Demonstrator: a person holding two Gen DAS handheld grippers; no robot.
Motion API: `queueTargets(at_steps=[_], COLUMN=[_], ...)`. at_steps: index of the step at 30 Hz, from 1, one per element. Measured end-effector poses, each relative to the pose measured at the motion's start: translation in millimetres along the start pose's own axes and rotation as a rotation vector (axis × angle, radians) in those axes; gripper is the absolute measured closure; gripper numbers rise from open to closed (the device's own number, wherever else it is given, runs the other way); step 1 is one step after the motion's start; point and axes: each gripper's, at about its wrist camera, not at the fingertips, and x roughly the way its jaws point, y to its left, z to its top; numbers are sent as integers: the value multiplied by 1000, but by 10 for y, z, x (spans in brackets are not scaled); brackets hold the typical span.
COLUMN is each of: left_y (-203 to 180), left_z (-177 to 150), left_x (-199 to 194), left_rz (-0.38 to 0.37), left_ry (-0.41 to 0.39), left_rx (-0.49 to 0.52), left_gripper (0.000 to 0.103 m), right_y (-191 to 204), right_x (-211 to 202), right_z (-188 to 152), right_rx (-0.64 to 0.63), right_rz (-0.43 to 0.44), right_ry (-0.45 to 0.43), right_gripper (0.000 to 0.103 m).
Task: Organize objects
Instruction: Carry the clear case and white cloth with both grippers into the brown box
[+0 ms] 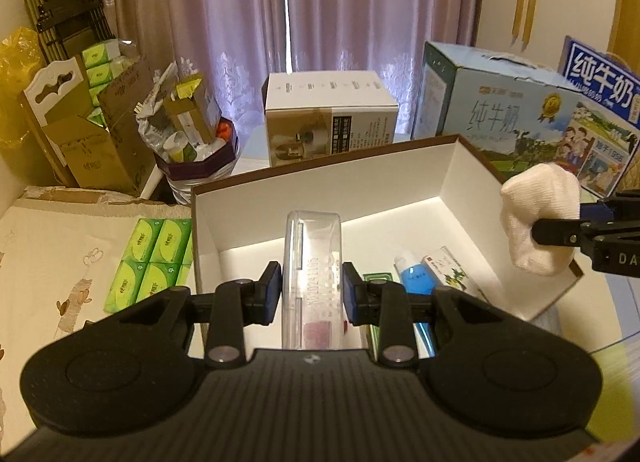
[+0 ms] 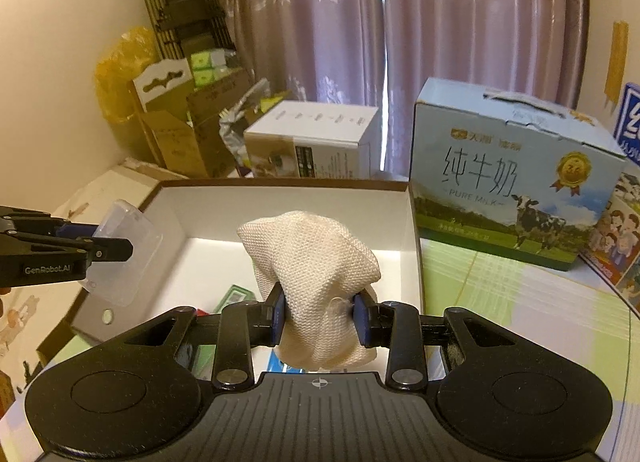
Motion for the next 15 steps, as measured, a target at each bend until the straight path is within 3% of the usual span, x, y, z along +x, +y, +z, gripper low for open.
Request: queueTargets(at_steps=[15], left_y=[112], left_z=[231], left_x=[881], left_rz=[22], left_ry=[116], left_rx=[-12], left_gripper=[76], right_y=[-146], right_x=[865], right_z=[275], right_rx=[-52], right_rz=[-74], right_ry=[84], right_gripper=[72])
